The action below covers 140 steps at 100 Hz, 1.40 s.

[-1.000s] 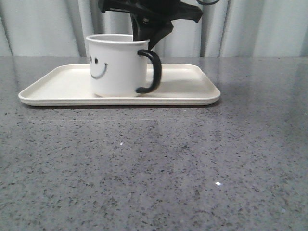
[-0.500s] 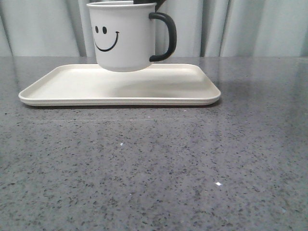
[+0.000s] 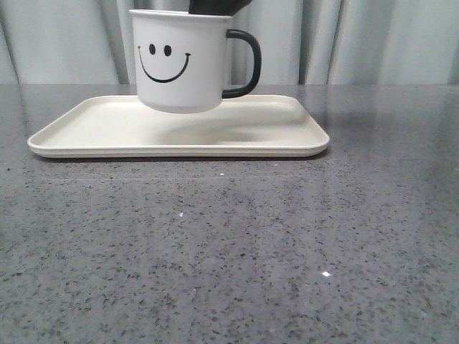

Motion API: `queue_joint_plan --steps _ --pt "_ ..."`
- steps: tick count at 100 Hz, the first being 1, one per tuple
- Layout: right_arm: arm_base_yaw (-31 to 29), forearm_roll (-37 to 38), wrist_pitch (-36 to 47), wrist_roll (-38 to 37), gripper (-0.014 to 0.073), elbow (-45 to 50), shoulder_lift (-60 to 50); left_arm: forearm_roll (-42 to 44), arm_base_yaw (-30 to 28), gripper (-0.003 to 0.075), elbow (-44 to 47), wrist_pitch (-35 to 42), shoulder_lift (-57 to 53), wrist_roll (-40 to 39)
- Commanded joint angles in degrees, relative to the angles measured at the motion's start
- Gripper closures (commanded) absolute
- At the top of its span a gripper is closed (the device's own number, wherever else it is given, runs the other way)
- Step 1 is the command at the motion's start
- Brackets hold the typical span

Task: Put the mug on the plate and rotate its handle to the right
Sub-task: 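Grip the rim with the right gripper and lift the mug slightly, then rotate the mug with the right gripper, face toward the robot, and lower it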

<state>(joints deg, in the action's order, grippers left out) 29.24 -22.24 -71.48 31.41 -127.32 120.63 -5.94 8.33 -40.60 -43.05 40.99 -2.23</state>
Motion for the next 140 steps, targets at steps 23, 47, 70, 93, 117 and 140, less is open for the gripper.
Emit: queue_joint_plan --steps 23,47,70,93,117,140 --pt "-0.38 -4.14 -5.04 7.75 0.0655 -3.87 -1.17 -0.3 -0.13 0.031 -1.57 3.91 -0.16 -0.4" --pt "-0.38 -3.64 -5.04 8.94 0.0655 -3.87 -1.1 -0.3 -0.13 0.031 -1.57 3.91 -0.16 -0.4" --pt "-0.38 -3.22 -5.04 10.74 0.0655 -3.87 -1.06 -0.3 -0.13 0.031 -1.57 3.91 -0.16 -0.4" --pt "-0.38 -3.26 -5.04 12.53 0.0655 -3.5 -0.63 -0.3 -0.13 0.031 -1.57 3.91 -0.16 -0.4" --pt "-0.38 -3.26 -5.04 13.46 0.0655 -3.5 0.63 -0.3 -0.13 0.031 -1.57 3.91 -0.16 -0.4" --pt "-0.33 -3.26 -5.04 13.78 0.0655 -3.5 1.69 -0.3 -0.13 0.031 -1.57 3.91 -0.16 -0.4"
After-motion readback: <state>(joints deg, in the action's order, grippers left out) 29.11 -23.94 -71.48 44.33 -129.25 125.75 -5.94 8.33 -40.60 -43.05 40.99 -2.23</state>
